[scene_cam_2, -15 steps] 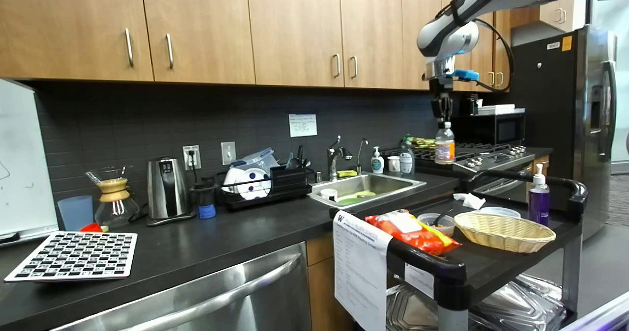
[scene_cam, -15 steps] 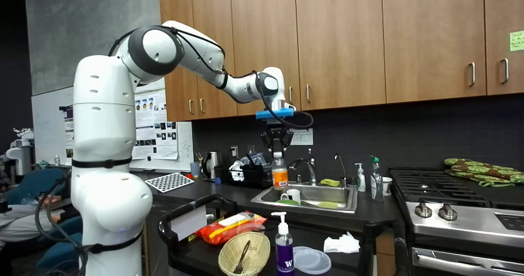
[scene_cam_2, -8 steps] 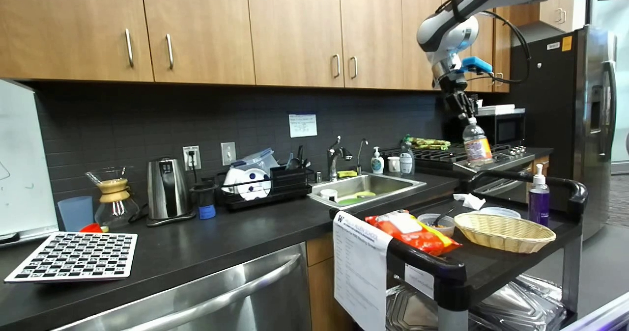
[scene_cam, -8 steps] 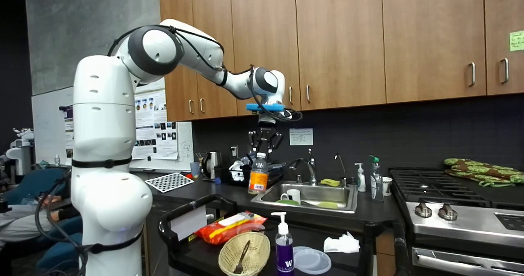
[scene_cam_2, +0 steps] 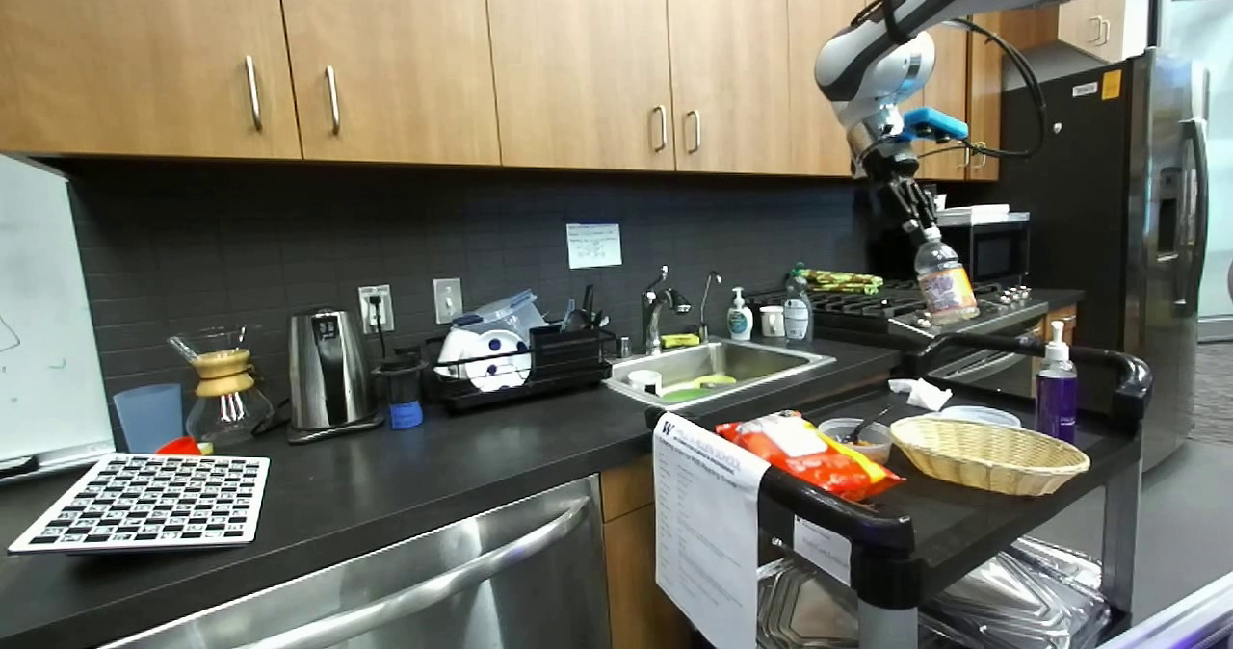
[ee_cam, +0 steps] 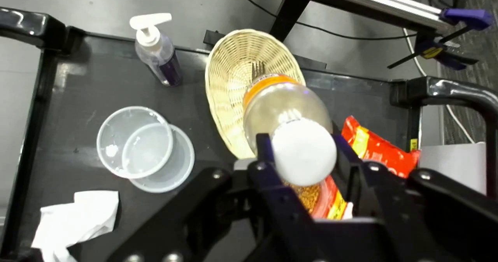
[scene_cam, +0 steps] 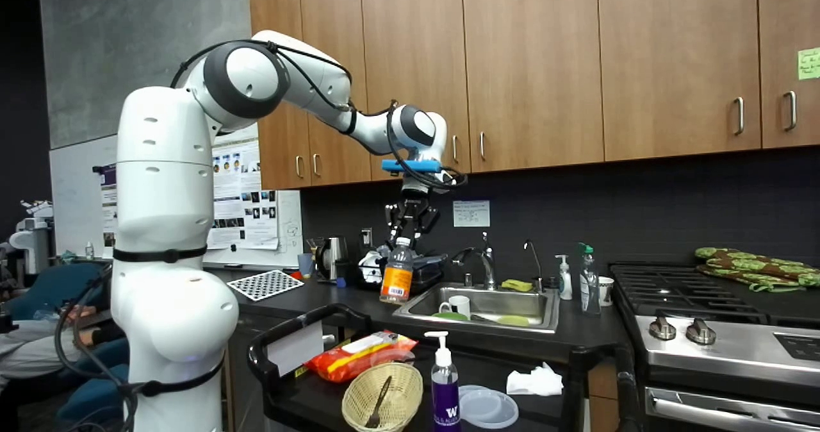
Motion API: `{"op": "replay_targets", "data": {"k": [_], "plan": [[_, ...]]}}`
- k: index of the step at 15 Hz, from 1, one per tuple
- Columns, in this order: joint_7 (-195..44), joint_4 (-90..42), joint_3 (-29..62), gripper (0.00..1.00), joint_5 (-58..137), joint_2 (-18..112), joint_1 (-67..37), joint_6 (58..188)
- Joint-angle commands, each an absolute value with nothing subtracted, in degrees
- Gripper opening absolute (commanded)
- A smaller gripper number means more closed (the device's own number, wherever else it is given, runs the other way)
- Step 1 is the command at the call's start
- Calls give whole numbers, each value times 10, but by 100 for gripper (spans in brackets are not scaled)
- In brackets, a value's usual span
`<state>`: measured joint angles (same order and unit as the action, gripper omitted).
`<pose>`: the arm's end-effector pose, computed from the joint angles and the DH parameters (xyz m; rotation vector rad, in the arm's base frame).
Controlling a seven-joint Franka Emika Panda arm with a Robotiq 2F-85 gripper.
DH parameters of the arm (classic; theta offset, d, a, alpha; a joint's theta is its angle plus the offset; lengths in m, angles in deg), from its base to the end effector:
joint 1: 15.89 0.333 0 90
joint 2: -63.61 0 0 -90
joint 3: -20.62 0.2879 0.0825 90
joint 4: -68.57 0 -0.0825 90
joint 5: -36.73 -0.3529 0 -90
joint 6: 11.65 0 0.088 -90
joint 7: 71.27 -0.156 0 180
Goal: Put the bottle with the orange label in the sink.
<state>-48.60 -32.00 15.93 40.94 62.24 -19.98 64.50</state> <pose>0.4558 -0.0830 0.4483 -2.9922 -0.3619 0.6957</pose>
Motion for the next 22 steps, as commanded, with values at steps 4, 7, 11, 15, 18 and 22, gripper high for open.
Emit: {"op": "replay_targets", "data": {"k": [4,7,11,15,18,22], "plan": [[-476,-207,176,14,424,502,-195,865],[-475,-103,191,14,448,443,-181,916],[-478,-77,206,40,476,436,-171,926],[-474,-23,205,63,494,423,-144,913],[-470,-21,203,64,494,419,-149,913],[-469,-19,204,64,494,416,-149,913]]}}
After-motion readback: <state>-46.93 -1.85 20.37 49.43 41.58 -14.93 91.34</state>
